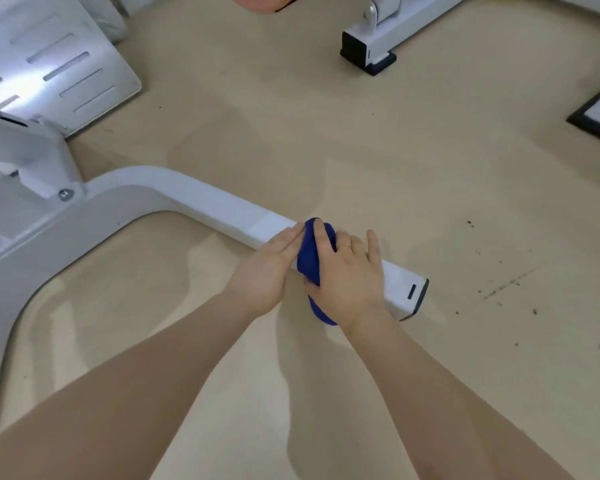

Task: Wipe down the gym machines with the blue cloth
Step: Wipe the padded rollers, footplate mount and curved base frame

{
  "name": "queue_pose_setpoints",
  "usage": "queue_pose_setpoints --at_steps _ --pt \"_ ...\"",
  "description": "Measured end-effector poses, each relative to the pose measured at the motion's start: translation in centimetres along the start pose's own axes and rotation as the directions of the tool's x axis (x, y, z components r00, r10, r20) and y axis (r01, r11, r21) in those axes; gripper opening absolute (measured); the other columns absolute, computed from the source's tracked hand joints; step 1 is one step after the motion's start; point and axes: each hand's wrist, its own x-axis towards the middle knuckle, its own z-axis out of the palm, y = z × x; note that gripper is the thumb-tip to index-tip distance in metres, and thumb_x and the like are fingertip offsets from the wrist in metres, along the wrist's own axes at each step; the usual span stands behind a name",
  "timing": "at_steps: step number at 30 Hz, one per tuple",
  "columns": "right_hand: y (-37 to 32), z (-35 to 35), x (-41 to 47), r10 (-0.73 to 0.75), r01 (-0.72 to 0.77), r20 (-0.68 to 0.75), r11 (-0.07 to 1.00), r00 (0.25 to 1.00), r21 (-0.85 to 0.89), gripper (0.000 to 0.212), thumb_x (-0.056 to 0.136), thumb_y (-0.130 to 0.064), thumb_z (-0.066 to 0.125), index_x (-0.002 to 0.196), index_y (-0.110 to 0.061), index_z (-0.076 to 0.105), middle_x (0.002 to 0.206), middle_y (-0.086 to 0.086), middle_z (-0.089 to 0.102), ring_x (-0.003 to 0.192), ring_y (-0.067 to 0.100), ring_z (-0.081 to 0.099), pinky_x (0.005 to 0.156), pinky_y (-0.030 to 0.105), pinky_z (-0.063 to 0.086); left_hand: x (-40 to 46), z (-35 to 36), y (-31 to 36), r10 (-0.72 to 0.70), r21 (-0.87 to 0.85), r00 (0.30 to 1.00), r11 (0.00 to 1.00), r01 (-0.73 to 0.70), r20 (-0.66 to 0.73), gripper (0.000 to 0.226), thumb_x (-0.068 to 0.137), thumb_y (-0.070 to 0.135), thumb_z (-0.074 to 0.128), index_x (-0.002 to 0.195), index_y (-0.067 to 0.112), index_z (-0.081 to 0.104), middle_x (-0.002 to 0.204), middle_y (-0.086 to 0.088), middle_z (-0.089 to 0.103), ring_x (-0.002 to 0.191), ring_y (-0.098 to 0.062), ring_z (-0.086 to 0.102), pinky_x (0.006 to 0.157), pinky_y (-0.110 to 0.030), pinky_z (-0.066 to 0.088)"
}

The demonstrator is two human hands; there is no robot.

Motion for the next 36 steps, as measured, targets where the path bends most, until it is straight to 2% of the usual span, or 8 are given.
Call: queue_pose_setpoints --at_steps 5,9,14,20,26,30,33,36 --pt "4.7 0.5 -4.6 0.126 -0.132 -0.095 0.989 0.987 -0.060 0.088 0.050 -0.040 0.083 0.122 0.004 0.055 0.097 0.022 0.064 0.094 0.037 0.062 0.108 0.050 0.018 0.0 0.3 -0.2 -0.037 0.044 0.999 0.998 0.036 0.027 0.079 0.081 -0.017 0.029 0.148 0.021 0.011 0.157 0.009 0.001 0.144 -0.008 0.004 0.106 -0.009 0.005" --pt "2.2 -1.1 -0.9 0.101 -0.099 0.125 0.995 0.987 -0.026 0.082 0.076 -0.045 0.065 0.136 0.001 0.033 0.121 0.018 0.053 0.118 0.033 0.049 0.115 0.045 0.014 -0.1 0.5 -0.2 -0.026 0.025 1.000 0.999 0.026 0.015 0.078 0.081 -0.018 0.027 0.148 0.019 0.012 0.157 0.007 0.002 0.144 -0.009 0.004 0.106 -0.008 0.003" --pt "0.9 -0.9 0.1 0.016 -0.023 0.133 0.999 0.991 0.049 0.078 0.083 -0.047 0.055 0.141 -0.006 0.023 0.131 0.010 0.047 0.123 0.027 0.043 0.115 0.040 0.008 0.1 0.3 0.0 -0.008 -0.008 0.998 1.000 0.009 0.059 0.071 0.084 -0.014 0.028 0.148 0.014 0.011 0.157 0.001 0.002 0.145 -0.012 0.004 0.110 -0.011 0.000" --pt "5.4 -0.3 -4.8 0.222 -0.226 -0.090 0.974 0.971 -0.033 0.074 0.046 -0.038 0.082 0.099 0.009 0.058 0.076 0.018 0.061 0.072 0.034 0.060 0.087 0.045 0.049 0.0 -0.3 0.0 -0.039 0.074 0.997 0.997 0.034 0.074 0.088 0.083 0.010 0.055 0.149 0.024 -0.002 0.157 0.008 0.005 0.144 -0.008 0.006 0.107 -0.020 0.024" --pt "-0.8 -0.3 0.2 0.061 -0.060 0.068 0.998 0.996 -0.020 0.083 0.091 -0.047 0.047 0.148 -0.004 0.004 0.144 0.019 0.030 0.134 0.034 0.027 0.116 0.041 0.005 -0.2 -0.3 -0.2 0.036 0.019 0.990 0.999 -0.039 0.137 0.099 0.079 0.014 0.065 0.148 0.019 -0.005 0.158 0.002 0.000 0.145 -0.011 0.001 0.113 -0.018 0.008" --pt "1.0 -0.6 -2.4 0.096 -0.094 0.020 0.990 0.995 -0.104 0.098 0.079 -0.057 0.059 0.146 -0.001 0.016 0.145 0.019 0.034 0.137 0.032 0.028 0.115 0.044 0.004 -0.5 -1.9 -1.2 0.120 0.046 0.981 0.991 -0.129 0.153 0.094 0.083 0.019 0.064 0.149 0.021 -0.003 0.158 0.002 0.002 0.144 -0.010 0.007 0.112 -0.017 0.009" --pt "1.3 0.0 -4.9 0.256 -0.260 -0.054 0.961 0.965 -0.097 0.102 0.051 -0.024 0.087 0.135 0.009 0.040 0.134 0.031 0.046 0.127 0.041 0.044 0.110 0.047 0.027 -0.9 -1.6 -1.1 0.254 0.138 0.958 0.953 -0.271 0.130 0.095 0.083 0.027 0.066 0.149 0.018 -0.002 0.158 0.001 -0.004 0.145 -0.013 0.004 0.114 -0.020 0.008" --pt "-0.5 0.2 -2.7 0.204 -0.205 0.044 0.979 0.978 0.012 0.093 0.078 -0.017 0.066 0.147 0.004 0.007 0.153 0.027 0.010 0.144 0.035 0.010 0.116 0.040 0.005 -1.1 0.5 0.2 0.396 0.130 0.914 0.905 -0.404 0.087 0.096 0.075 0.027 0.070 0.147 0.004 0.011 0.156 -0.013 0.005 0.144 -0.023 0.010 0.116 -0.027 0.009"
